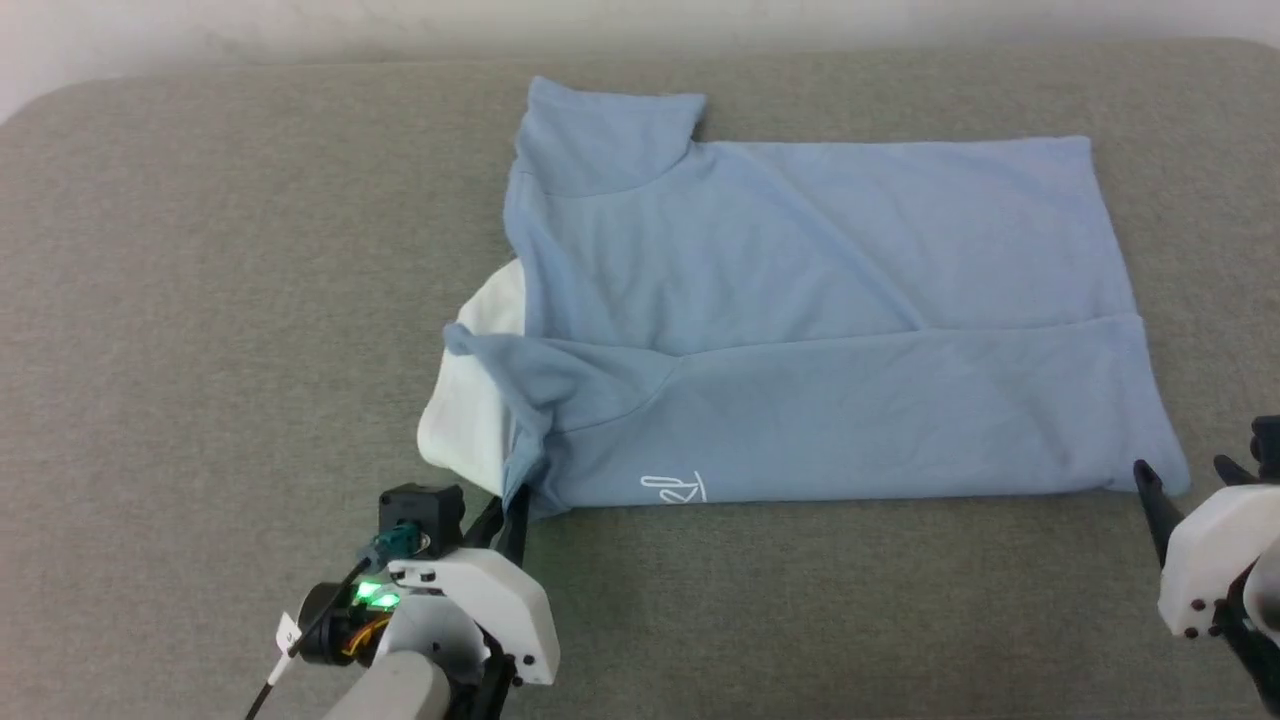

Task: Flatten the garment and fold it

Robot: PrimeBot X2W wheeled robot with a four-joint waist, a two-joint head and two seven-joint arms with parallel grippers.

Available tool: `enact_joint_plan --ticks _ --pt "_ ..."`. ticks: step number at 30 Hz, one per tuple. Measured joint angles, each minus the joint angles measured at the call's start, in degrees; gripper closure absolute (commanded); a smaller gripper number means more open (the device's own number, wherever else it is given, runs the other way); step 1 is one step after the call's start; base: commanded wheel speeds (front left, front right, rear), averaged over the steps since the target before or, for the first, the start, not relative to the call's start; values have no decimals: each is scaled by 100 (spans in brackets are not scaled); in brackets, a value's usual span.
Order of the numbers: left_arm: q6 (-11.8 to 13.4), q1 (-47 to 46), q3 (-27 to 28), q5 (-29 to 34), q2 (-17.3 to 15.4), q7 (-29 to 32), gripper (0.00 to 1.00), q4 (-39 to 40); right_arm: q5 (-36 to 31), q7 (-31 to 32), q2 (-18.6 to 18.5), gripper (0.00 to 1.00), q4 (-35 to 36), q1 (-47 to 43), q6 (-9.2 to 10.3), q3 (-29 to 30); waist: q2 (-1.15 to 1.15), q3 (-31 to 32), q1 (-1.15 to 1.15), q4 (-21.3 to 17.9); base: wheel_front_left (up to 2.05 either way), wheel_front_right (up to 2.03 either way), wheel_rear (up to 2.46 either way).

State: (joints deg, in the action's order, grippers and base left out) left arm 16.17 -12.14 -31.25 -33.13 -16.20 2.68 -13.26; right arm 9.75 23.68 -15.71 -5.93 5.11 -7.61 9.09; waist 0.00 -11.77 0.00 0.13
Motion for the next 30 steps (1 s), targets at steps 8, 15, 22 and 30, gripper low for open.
enact_joint_plan --ticks 8,15,22,30 --pt "-5 0 -58 56 -46 -41 100 416 -310 289 -43 0 -1100 709 1 164 0 -115 1 232 0 0 0" --pt "-56 -11 -89 60 -66 -24 100 378 -487 343 18 100 -1635 952 0 255 0 -291 0 353 0 0 0" --pt "-109 3 -43 -1 -209 -23 100 179 -375 38 75 100 -1695 951 0 189 0 -93 1 348 0 0 0" --pt "-112 457 96 -292 -627 271 100 485 -140 105 134 100 -1079 413 -4 141 0 416 0 312 0 0 0"
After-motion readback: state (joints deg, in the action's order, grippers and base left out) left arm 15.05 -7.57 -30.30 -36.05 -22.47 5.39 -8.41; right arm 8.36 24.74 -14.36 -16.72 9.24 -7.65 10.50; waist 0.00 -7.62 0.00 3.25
